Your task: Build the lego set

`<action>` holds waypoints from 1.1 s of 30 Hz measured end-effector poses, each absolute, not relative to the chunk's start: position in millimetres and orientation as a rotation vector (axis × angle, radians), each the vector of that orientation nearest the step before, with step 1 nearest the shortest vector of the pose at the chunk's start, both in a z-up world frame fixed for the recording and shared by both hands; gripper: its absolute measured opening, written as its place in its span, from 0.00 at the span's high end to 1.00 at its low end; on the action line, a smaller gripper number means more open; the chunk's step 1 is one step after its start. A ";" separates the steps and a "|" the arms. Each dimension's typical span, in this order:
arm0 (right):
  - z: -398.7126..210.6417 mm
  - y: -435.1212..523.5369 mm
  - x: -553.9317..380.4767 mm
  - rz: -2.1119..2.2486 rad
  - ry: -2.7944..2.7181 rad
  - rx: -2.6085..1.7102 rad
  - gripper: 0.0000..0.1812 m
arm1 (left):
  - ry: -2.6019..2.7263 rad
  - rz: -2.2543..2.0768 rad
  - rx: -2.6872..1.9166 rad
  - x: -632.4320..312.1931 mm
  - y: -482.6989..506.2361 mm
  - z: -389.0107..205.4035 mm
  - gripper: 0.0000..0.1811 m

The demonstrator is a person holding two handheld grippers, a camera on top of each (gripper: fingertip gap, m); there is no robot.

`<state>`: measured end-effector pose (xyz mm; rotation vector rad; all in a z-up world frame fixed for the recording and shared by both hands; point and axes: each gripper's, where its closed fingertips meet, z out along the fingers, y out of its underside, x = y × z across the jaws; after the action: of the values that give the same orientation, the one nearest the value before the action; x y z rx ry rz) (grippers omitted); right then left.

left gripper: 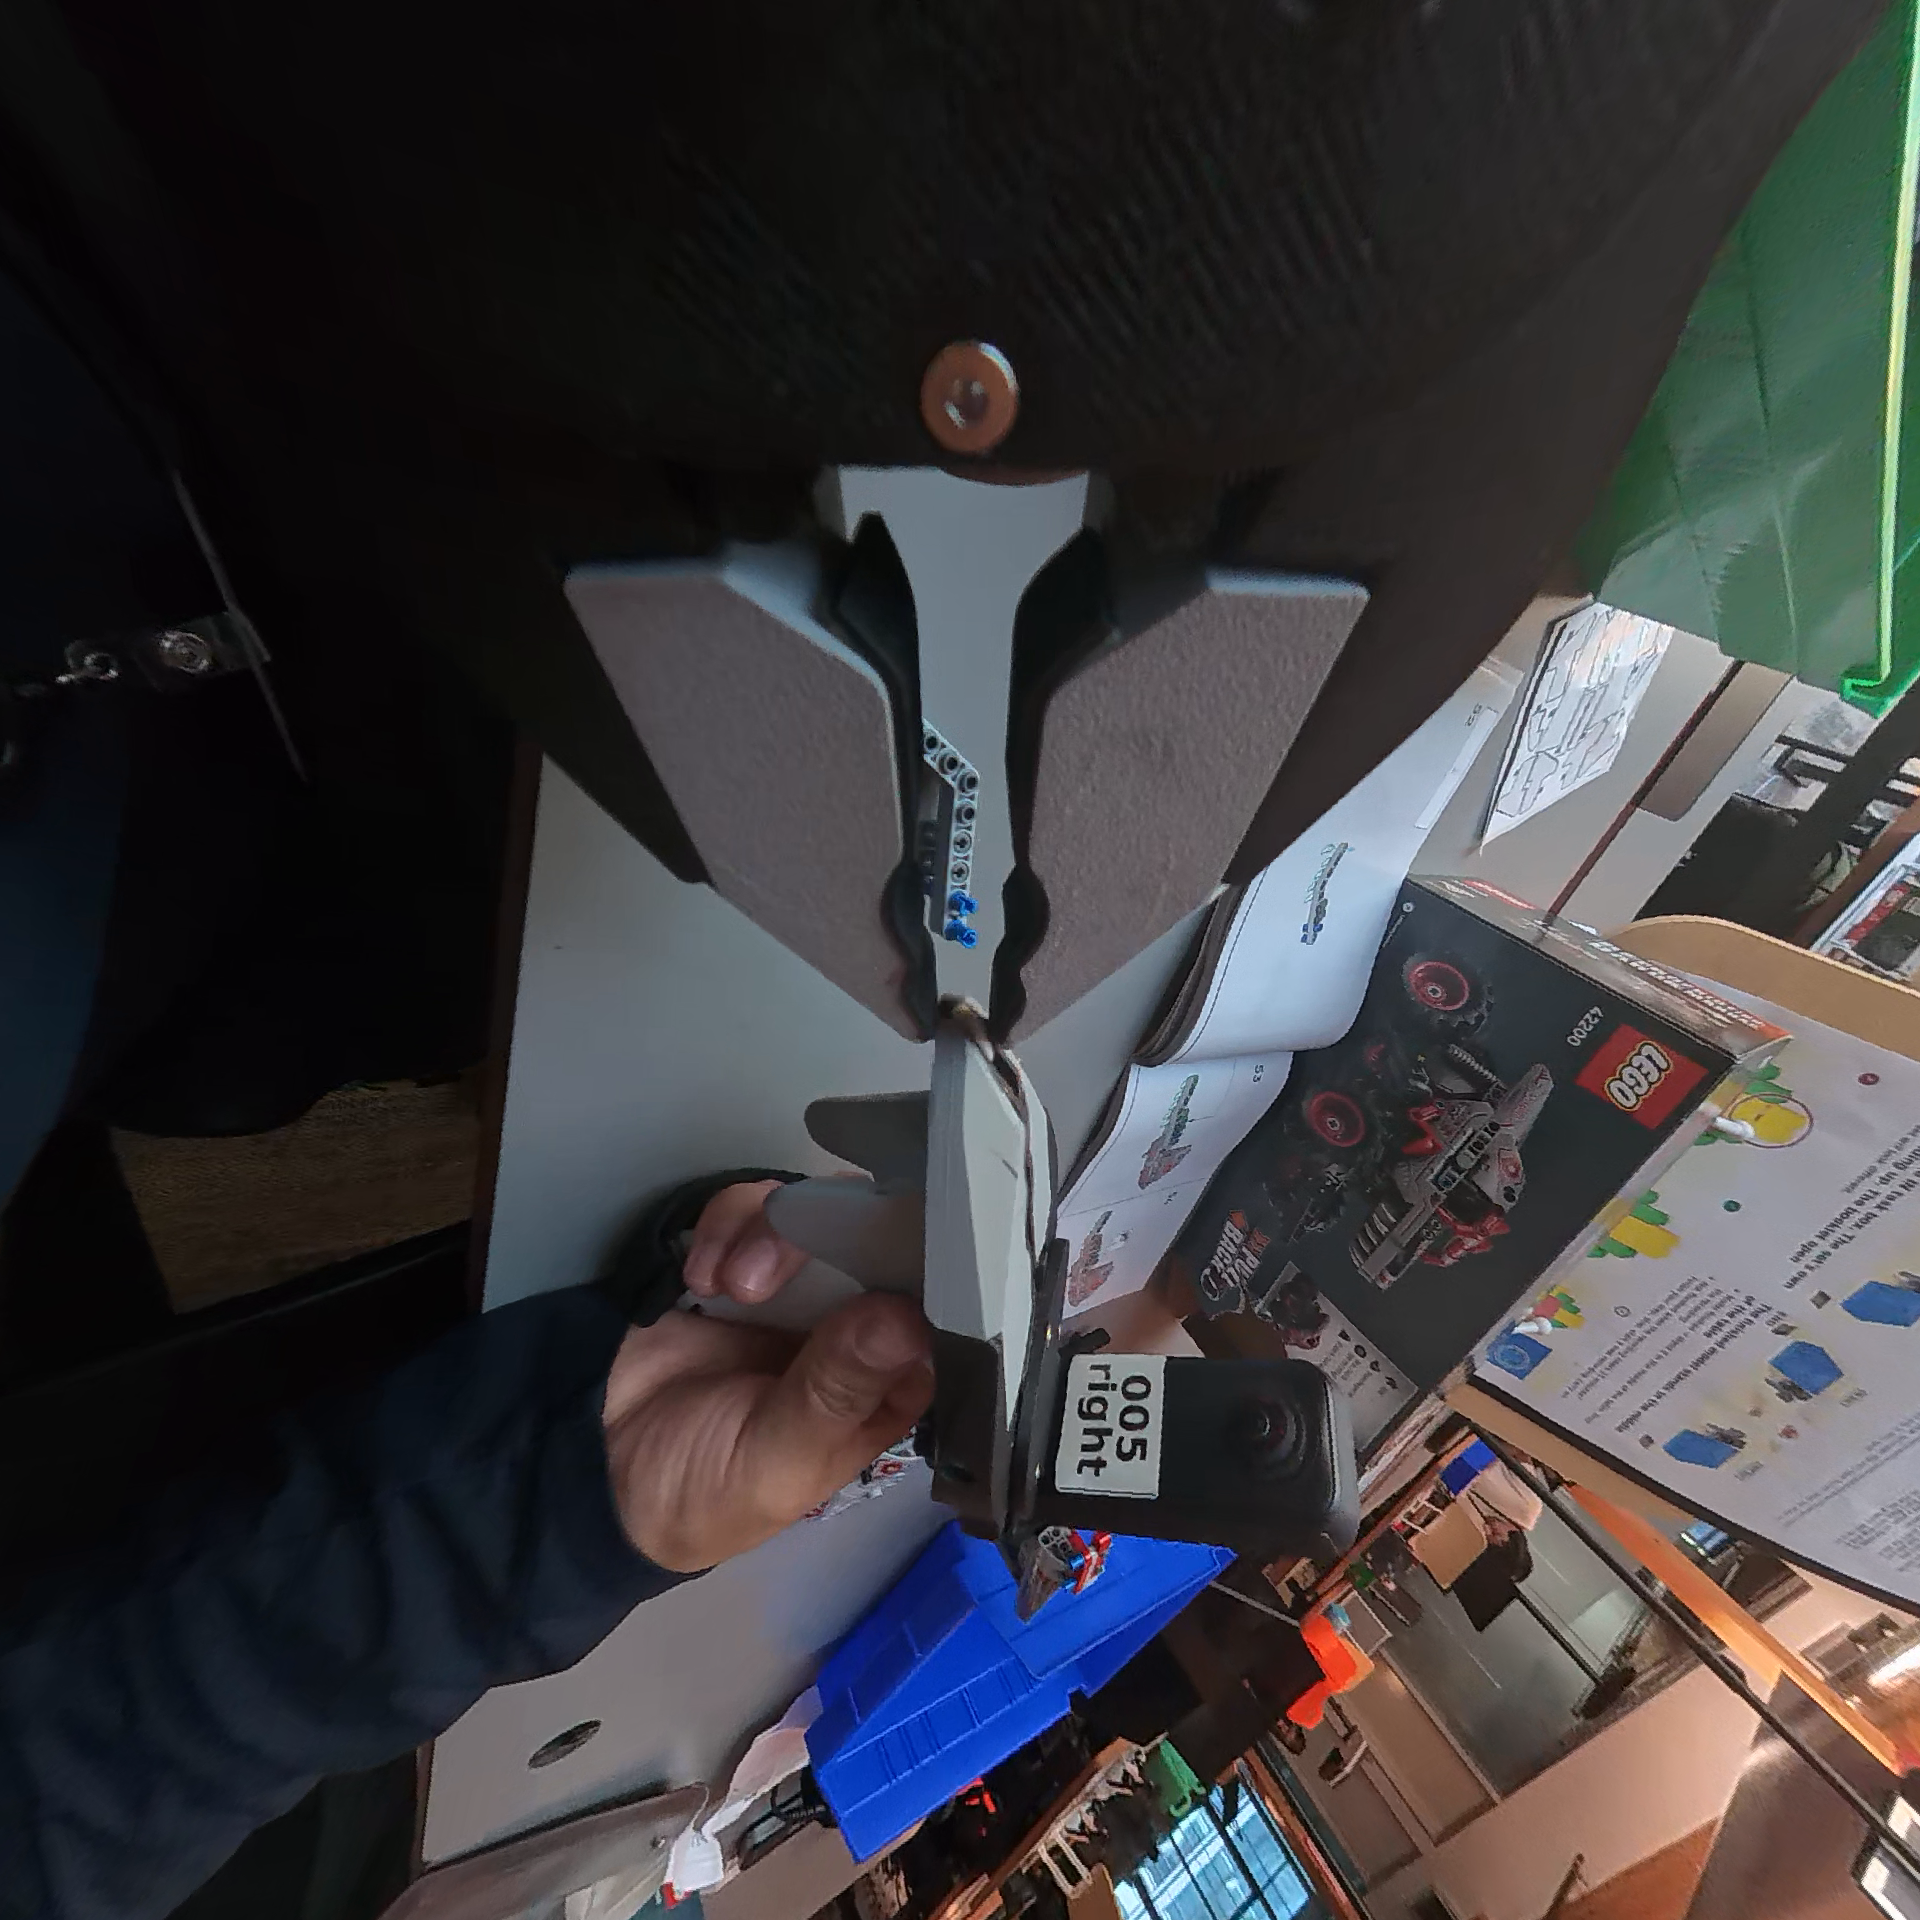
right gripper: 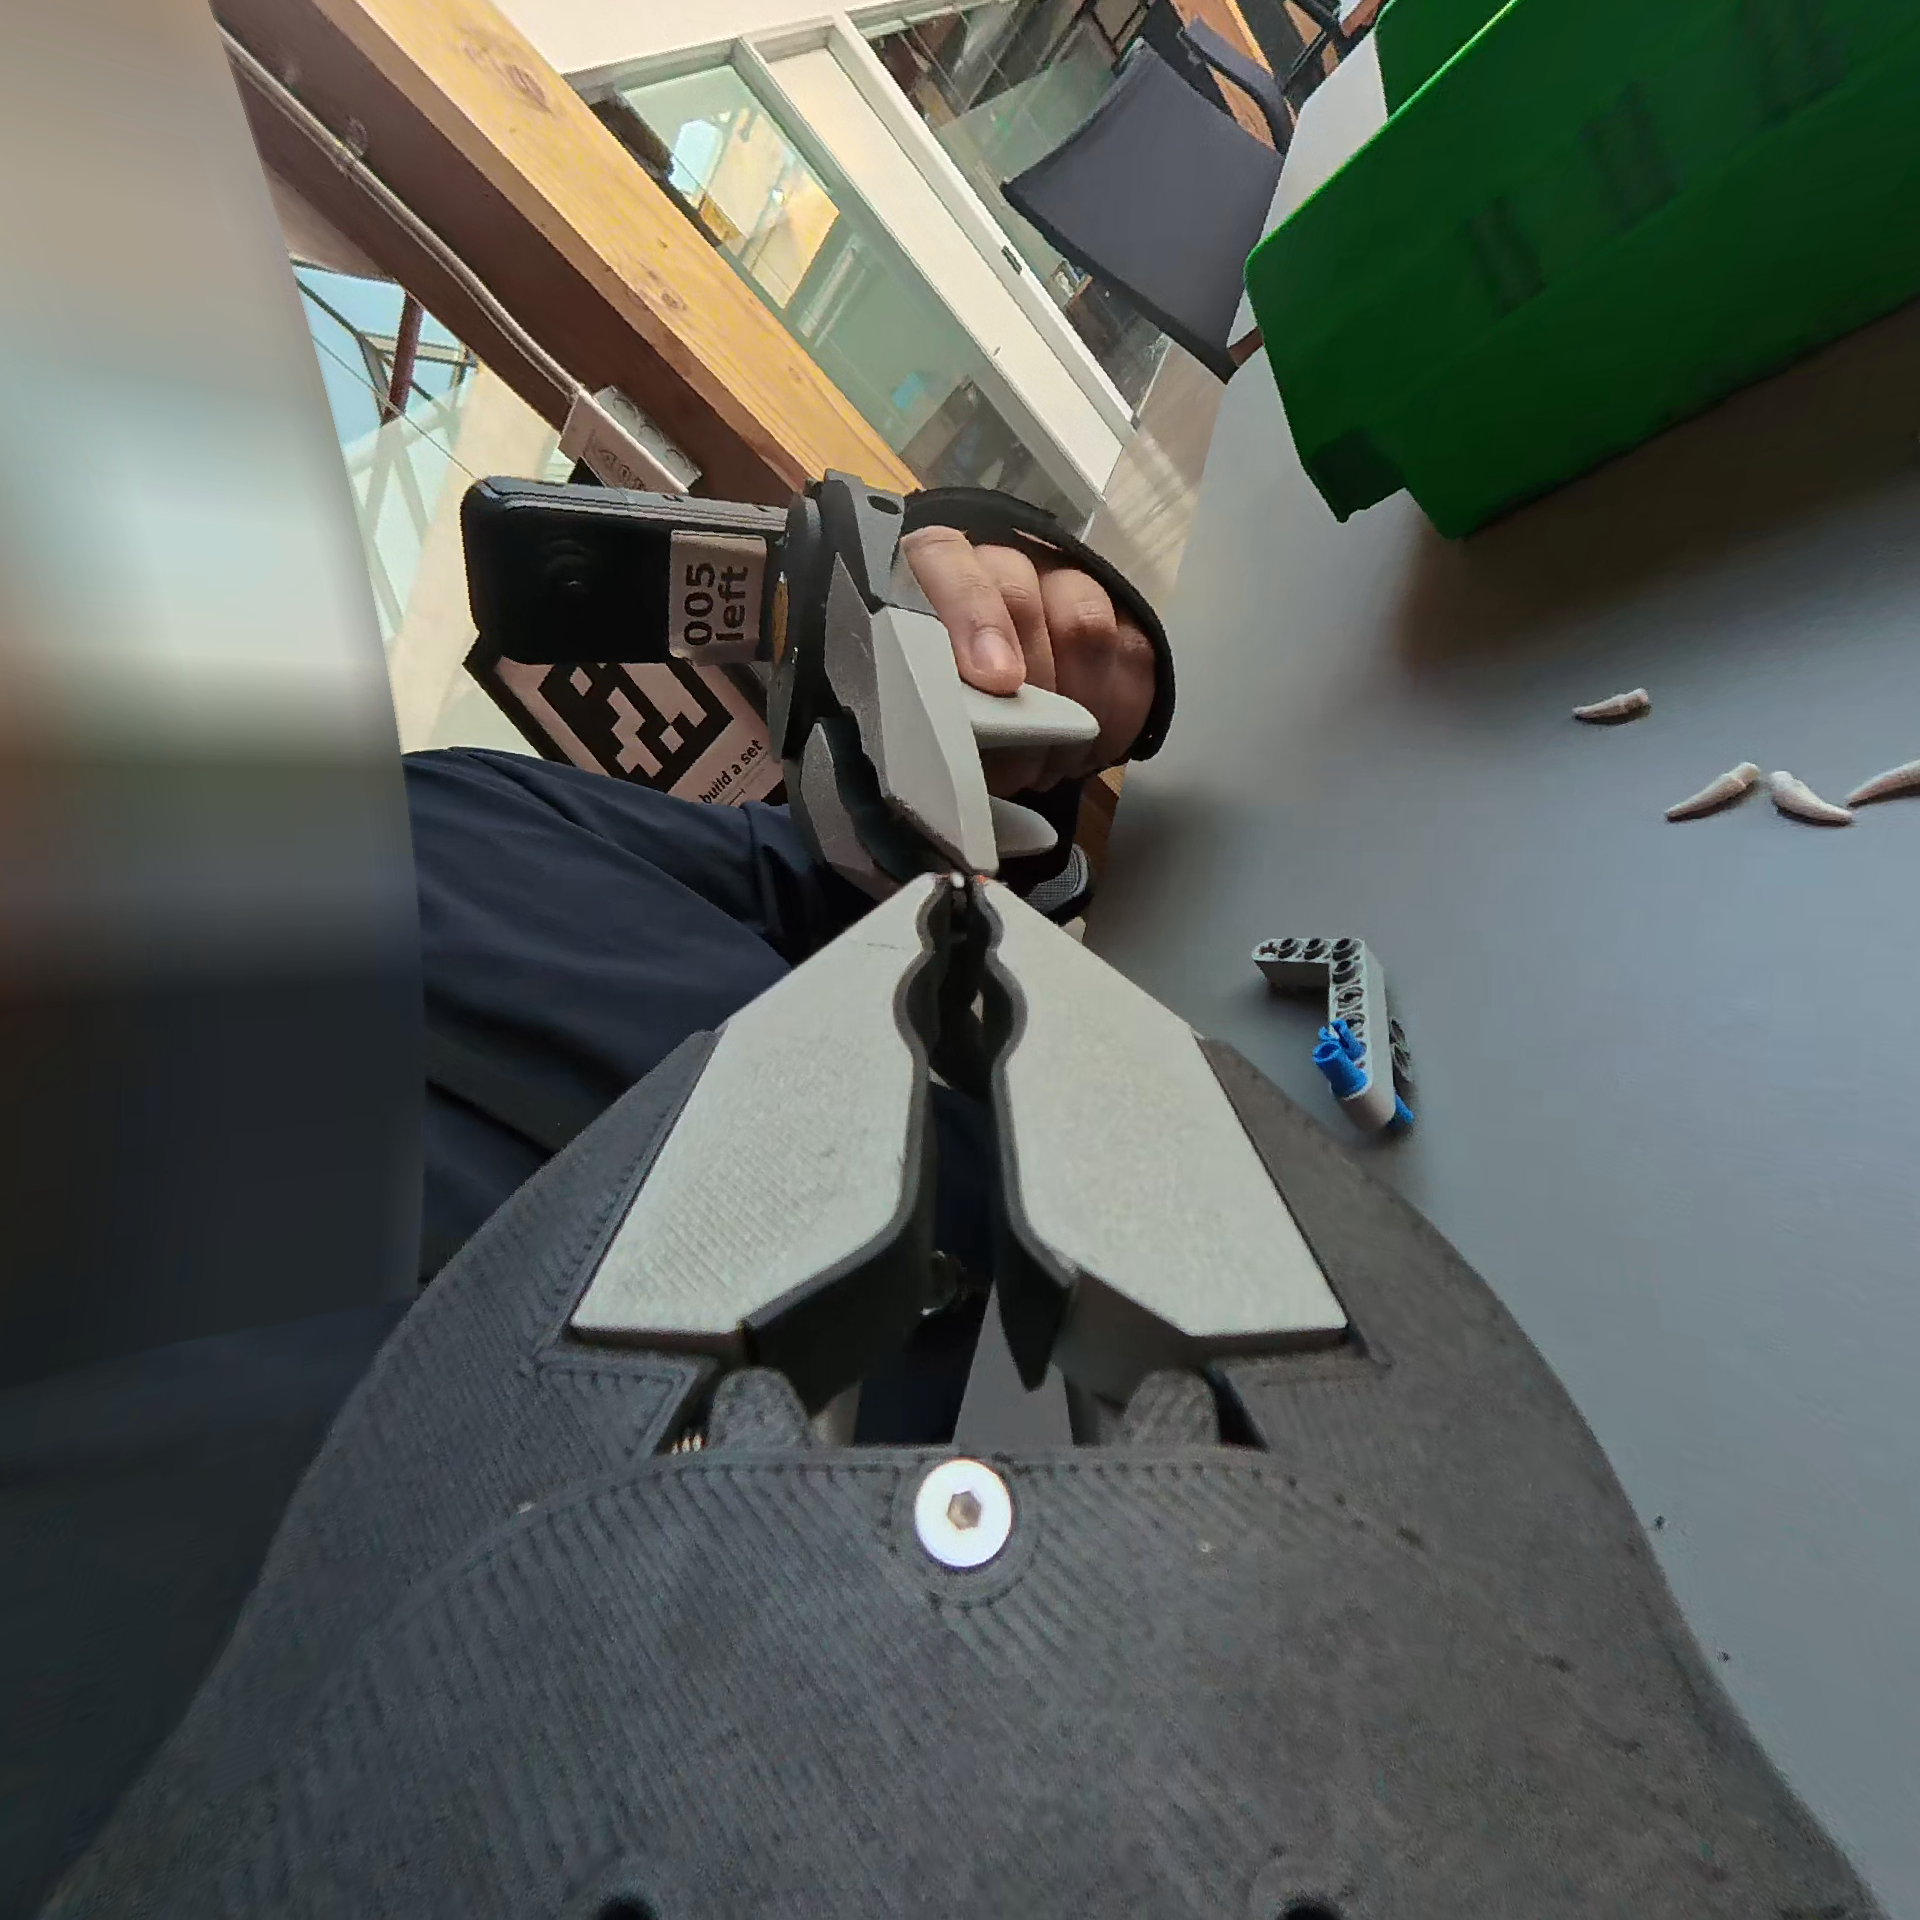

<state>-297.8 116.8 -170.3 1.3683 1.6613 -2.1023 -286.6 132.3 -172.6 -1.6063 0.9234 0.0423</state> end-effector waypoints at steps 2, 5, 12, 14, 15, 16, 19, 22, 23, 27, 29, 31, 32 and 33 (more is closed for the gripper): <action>-169.3 118.5 -297.0 -2.111 1.648 1.365 1.00 | 0.911 0.044 -1.607 -287.3 132.2 -172.3 0.97; -169.7 119.8 -296.7 -2.113 1.640 1.370 1.00 | 0.894 0.039 -1.609 -288.4 131.0 -173.6 0.98; -174.5 117.9 -297.5 -2.082 1.677 1.391 1.00 | 0.884 0.075 -1.606 -287.3 127.2 -174.2 0.98; -176.5 116.9 -297.3 -2.067 1.689 1.395 1.00 | 0.900 0.096 -1.612 -287.4 126.7 -176.3 0.99; -177.6 116.3 -296.9 -2.056 1.703 1.397 1.00 | 0.908 0.095 -1.613 -286.9 126.1 -177.4 0.99; -178.8 115.6 -296.5 -2.045 1.729 1.399 1.00 | 0.915 0.087 -1.615 -286.3 125.2 -178.4 0.99; -183.1 113.1 -295.7 -2.007 1.833 1.410 1.00 | 0.933 0.067 -1.626 -285.4 122.6 -182.5 0.98; -184.8 109.8 -294.5 -1.982 1.887 1.397 1.00 | 0.954 0.053 -1.624 -283.4 119.4 -184.5 0.99; -184.3 108.7 -293.8 -1.980 1.892 1.386 1.00 | 0.960 0.051 -1.618 -282.6 118.3 -183.9 0.99; -183.0 107.4 -293.3 -1.988 1.876 1.370 1.00 | 0.965 0.059 -1.616 -282.7 117.5 -183.2 0.99; -183.0 108.7 -293.6 -1.991 1.859 1.375 1.00 | 0.958 0.081 -1.610 -284.9 118.4 -183.4 1.00; -178.7 109.7 -293.1 -2.022 1.812 1.357 1.00 | 0.937 0.091 -1.602 -287.1 118.8 -182.1 1.00; -177.1 110.1 -293.1 -2.033 1.787 1.351 1.00 | 0.929 0.083 -1.603 -287.2 118.7 -182.6 1.00; -177.7 111.3 -294.2 -2.035 1.777 1.363 1.00 | 0.920 0.073 -1.607 -287.0 118.9 -183.4 1.00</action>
<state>-294.2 111.3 -177.7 1.3626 1.7769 -2.0348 -287.0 118.9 -183.4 -1.6071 0.9200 0.0732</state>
